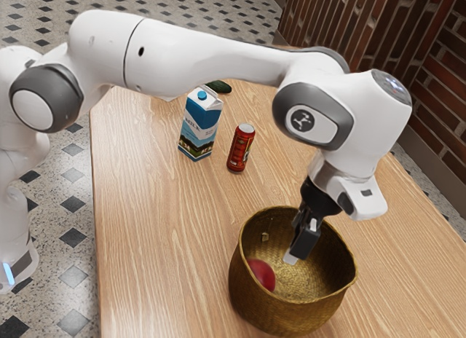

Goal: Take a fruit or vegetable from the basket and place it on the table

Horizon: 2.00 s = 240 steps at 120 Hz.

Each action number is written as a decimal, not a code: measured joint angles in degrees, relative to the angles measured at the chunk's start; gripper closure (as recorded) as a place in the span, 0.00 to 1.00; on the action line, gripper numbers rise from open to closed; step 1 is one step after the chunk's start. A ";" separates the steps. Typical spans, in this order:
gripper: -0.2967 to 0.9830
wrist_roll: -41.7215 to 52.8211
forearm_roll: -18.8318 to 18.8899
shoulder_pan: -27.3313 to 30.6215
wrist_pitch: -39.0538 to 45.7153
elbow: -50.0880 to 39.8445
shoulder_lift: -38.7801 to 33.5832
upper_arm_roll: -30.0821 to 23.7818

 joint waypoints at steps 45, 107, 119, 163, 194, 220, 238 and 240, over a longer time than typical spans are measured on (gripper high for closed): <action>0.23 0.04 0.11 0.72 0.06 -0.40 1.79 0.85; 0.23 0.09 -0.25 0.77 0.14 -0.67 6.15 0.85; 0.23 0.09 -0.31 0.82 0.16 -0.67 6.83 0.85; 0.23 0.15 -0.35 1.95 1.39 -1.59 8.88 0.85; 0.23 0.19 0.07 2.00 1.48 -6.20 6.62 0.92; 0.23 0.19 0.09 1.53 2.45 -11.01 3.11 1.69; 0.23 0.19 0.14 0.71 3.01 -12.05 0.57 1.72; 0.23 0.20 0.14 0.66 3.04 -12.22 0.33 1.72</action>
